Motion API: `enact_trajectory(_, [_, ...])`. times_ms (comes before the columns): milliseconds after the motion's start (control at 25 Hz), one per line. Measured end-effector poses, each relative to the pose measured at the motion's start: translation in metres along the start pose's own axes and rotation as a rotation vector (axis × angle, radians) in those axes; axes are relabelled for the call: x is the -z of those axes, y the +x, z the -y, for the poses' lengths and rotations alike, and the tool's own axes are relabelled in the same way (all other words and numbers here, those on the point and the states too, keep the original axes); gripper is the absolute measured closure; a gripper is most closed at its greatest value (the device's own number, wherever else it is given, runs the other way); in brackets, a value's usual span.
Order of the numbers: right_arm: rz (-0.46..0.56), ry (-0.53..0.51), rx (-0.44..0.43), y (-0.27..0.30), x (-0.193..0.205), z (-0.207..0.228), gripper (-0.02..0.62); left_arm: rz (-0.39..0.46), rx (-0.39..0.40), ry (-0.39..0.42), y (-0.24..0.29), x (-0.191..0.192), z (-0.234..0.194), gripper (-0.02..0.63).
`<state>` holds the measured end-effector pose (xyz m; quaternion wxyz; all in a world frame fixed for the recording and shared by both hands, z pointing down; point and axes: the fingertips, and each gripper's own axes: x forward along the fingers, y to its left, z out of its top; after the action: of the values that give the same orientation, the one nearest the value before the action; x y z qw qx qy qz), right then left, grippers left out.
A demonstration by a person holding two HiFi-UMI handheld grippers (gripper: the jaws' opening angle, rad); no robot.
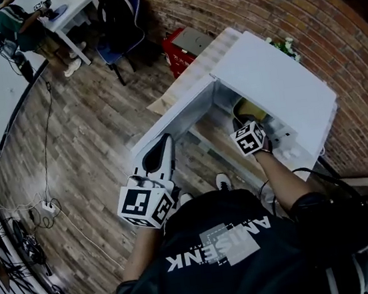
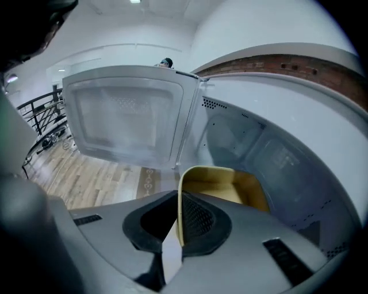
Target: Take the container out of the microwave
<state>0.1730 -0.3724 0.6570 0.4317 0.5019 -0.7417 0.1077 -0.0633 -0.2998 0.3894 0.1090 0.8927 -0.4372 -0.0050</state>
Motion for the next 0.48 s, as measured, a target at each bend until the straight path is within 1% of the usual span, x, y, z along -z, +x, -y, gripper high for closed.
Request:
enact_trajectory(80, [0.012,0.015,-0.012,-0.007,-0.005,-0.006,0.545,0.000,0.021,-0.002,0.001,0.000,0.001,0.595])
enact_trajectory(240, [0.029,0.025,-0.073,-0.019,-0.014,-0.029,0.545,0.001,0.052,0.020,0.000,-0.002,0.002,0.595])
enact_trajectory(360, [0.035,0.037,-0.086,-0.031,-0.017,-0.042,0.545,-0.003,0.100,0.021,0.003,-0.002,0.003,0.595])
enact_trajectory(480, [0.053,0.033,-0.107,-0.041,-0.025,-0.056,0.545,-0.004,0.131,0.018,0.003,-0.003,0.002,0.595])
